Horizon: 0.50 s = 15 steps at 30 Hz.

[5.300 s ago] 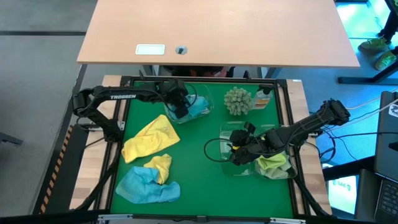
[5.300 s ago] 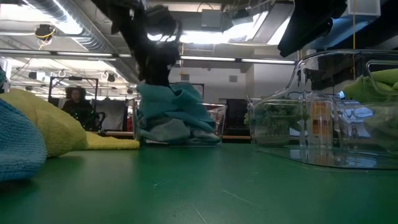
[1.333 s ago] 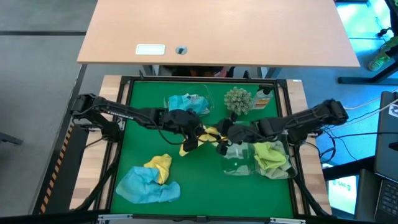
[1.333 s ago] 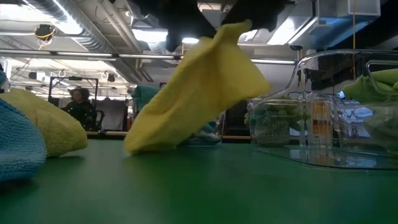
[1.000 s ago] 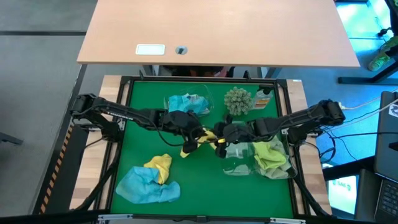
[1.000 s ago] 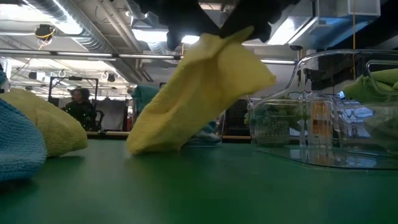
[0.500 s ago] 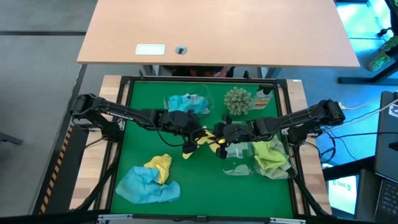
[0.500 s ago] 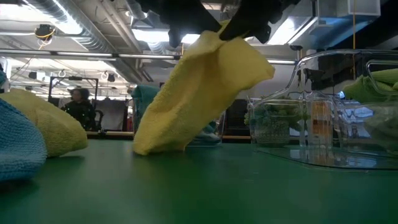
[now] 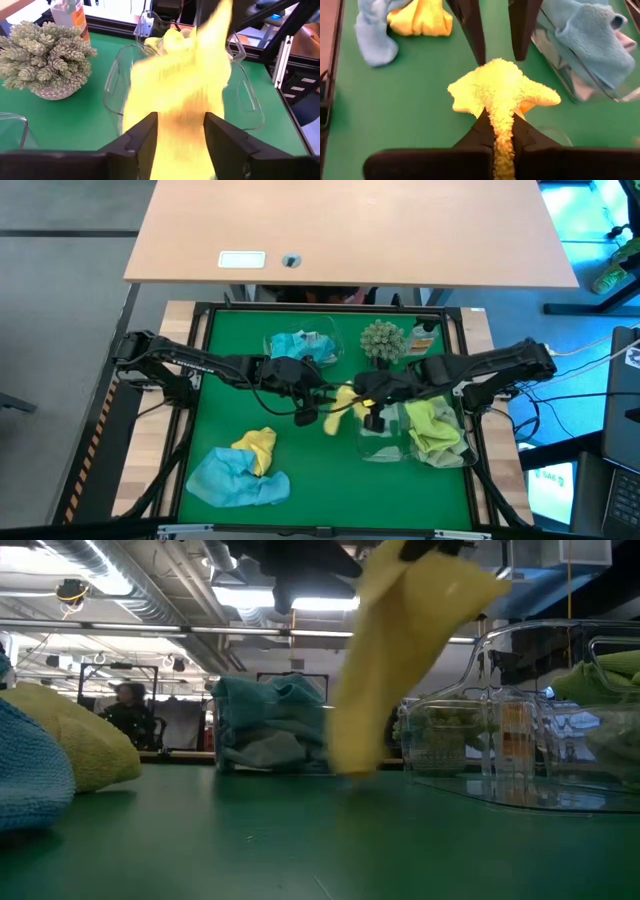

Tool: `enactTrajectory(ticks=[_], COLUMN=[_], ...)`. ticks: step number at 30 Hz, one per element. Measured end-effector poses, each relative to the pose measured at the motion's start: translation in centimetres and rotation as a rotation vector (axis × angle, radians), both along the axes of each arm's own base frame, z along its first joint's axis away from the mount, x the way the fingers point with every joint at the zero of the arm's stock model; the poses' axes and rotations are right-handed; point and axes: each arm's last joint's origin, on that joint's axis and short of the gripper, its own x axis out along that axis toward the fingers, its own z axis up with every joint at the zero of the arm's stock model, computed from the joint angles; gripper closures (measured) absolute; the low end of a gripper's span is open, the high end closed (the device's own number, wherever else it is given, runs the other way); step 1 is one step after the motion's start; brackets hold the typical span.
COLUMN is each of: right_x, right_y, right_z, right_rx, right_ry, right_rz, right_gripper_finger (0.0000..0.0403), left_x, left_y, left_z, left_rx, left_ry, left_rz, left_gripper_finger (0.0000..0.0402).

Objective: Sort microfiber towel by color & place in baskets
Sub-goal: Put the top yellow towel into the bottom left transparent bin

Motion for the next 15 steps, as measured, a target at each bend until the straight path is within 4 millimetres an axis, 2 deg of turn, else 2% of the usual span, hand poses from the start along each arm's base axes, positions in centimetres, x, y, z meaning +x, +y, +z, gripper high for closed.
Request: enactTrajectory(ticks=[8,15], right_x=[-2.8,-5.7], right_y=[-0.6,-1.1], right_z=[5.8,9.2], right_rx=[0.001,0.027], right_ry=[0.084,0.16], right_rz=[0.012,0.037], right_gripper_finger=[0.0389,0.0396], left_x=[0.0,0.0], left_y=[0.0,0.0], left_z=[0.0,0.0], left_rx=[-0.002,-0.003], left_ry=[0.002,0.003], left_rz=[-0.003,-0.005], left_gripper_finger=[0.0224,0.0223])
